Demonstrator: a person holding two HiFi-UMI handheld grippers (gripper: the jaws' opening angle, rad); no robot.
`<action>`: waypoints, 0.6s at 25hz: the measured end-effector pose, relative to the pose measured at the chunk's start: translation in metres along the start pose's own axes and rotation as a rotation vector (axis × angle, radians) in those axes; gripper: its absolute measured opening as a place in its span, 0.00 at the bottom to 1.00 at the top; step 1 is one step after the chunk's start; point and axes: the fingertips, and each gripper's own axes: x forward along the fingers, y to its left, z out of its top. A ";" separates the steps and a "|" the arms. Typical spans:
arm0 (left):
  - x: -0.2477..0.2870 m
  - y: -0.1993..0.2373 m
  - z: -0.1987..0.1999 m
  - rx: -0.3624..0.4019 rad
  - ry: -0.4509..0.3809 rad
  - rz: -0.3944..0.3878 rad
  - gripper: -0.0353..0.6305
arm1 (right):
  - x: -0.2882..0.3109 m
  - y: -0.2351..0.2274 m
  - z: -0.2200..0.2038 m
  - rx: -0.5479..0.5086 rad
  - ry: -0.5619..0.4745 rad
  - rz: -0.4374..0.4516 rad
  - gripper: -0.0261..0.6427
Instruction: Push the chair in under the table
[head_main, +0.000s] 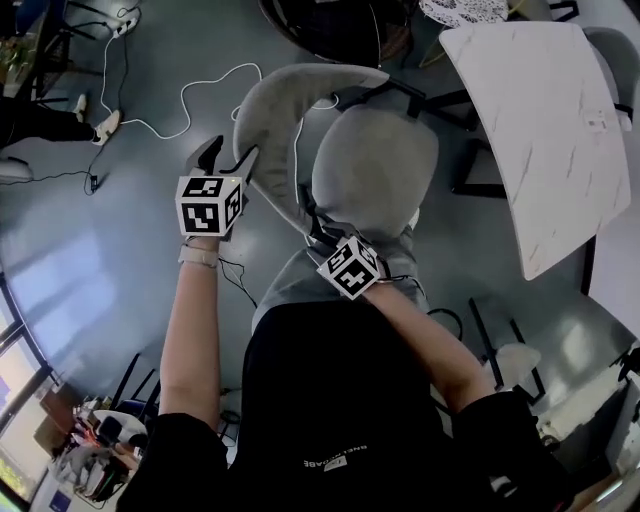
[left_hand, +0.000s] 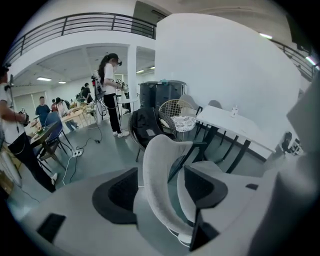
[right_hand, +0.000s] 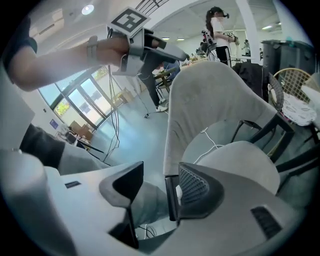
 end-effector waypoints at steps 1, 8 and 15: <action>0.008 0.004 0.000 0.013 0.008 -0.005 0.47 | 0.010 -0.003 -0.004 -0.001 0.013 -0.015 0.35; 0.063 0.011 0.003 0.101 0.057 -0.047 0.48 | 0.065 -0.023 -0.044 0.045 0.098 -0.085 0.35; 0.101 0.007 0.000 0.133 0.089 -0.055 0.48 | 0.099 -0.041 -0.073 0.067 0.164 -0.093 0.34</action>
